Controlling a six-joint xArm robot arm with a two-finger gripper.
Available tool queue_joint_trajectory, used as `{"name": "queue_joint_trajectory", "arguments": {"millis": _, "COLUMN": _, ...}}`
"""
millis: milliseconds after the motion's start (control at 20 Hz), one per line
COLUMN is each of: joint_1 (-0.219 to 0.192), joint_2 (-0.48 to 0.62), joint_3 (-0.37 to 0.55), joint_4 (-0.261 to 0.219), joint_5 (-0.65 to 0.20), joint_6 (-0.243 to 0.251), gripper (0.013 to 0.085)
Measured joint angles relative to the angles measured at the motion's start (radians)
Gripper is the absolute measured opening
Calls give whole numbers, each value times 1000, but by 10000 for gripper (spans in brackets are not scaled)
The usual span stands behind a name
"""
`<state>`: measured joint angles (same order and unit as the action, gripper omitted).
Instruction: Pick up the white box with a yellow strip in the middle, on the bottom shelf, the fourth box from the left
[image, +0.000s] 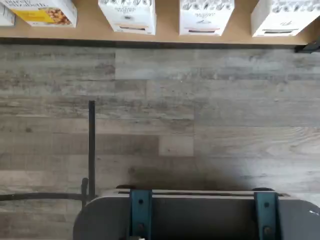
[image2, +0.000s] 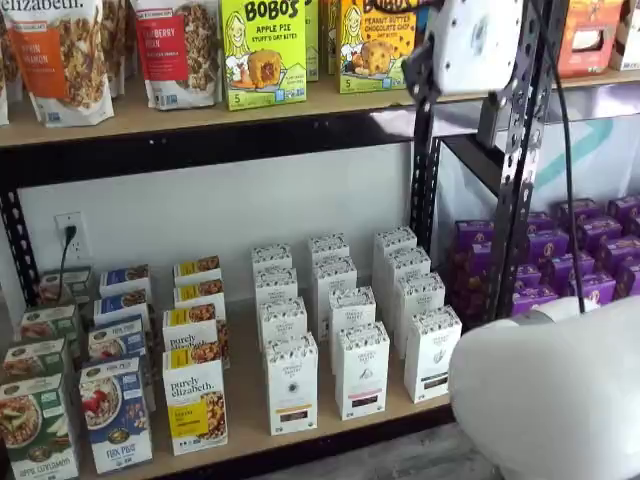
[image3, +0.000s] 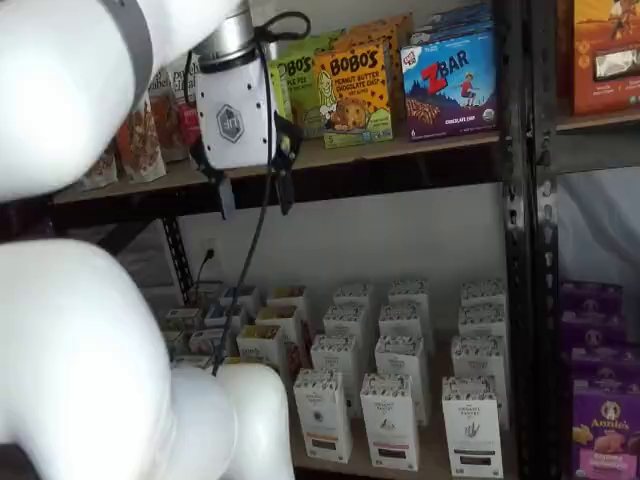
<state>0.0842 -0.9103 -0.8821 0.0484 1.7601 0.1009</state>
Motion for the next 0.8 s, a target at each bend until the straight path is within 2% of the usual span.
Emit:
{"name": "queue_joint_trajectory", "arguments": {"millis": 450, "joint_1": 72, "joint_2": -11, "joint_3": 197, "joint_4": -5, "joint_5": -203, "joint_6": 64, "gripper": 850}}
{"name": "queue_joint_trajectory", "arguments": {"millis": 800, "joint_1": 134, "joint_2": 18, "joint_3": 287, "joint_4": -21, "joint_5": -327, "joint_6": 125, "gripper": 850}}
